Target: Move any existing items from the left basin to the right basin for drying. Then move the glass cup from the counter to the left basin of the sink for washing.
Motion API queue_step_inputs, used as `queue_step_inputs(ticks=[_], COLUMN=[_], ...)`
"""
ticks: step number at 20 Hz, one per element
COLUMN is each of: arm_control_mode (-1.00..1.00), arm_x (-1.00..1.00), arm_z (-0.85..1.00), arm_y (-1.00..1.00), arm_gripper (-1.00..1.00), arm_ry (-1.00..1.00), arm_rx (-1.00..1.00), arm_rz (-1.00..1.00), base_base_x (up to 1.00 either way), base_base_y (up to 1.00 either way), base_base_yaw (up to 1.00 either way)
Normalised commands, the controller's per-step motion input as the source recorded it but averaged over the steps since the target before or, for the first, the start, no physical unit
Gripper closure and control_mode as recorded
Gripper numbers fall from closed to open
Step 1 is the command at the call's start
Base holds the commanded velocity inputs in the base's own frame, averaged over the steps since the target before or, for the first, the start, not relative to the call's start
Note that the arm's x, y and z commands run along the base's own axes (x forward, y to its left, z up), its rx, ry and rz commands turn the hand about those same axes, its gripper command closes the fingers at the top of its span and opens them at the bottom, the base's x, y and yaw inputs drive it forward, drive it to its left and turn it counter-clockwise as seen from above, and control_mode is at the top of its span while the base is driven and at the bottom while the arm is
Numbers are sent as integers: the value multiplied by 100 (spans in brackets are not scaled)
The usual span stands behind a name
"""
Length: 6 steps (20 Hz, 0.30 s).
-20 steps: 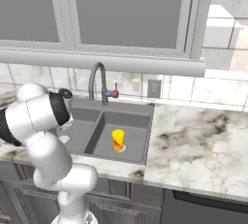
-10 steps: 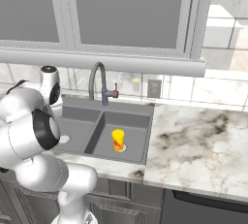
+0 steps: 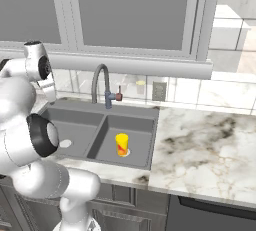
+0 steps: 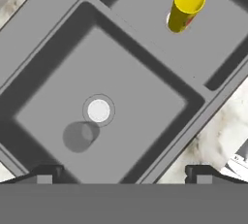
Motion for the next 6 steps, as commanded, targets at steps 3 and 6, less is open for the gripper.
queue_step_inputs(ticks=[3,6], arm_control_mode=[-100,-100], arm_x=[-46,-44], arm_z=[44,25], arm_y=[-37,-50], arm_gripper=[-100,-100], arm_ry=[0,-4], arm_rx=[-13,-8], arm_rz=[6,17], base_base_x=[0,0], base_base_y=[0,0], base_base_yaw=[0,0])
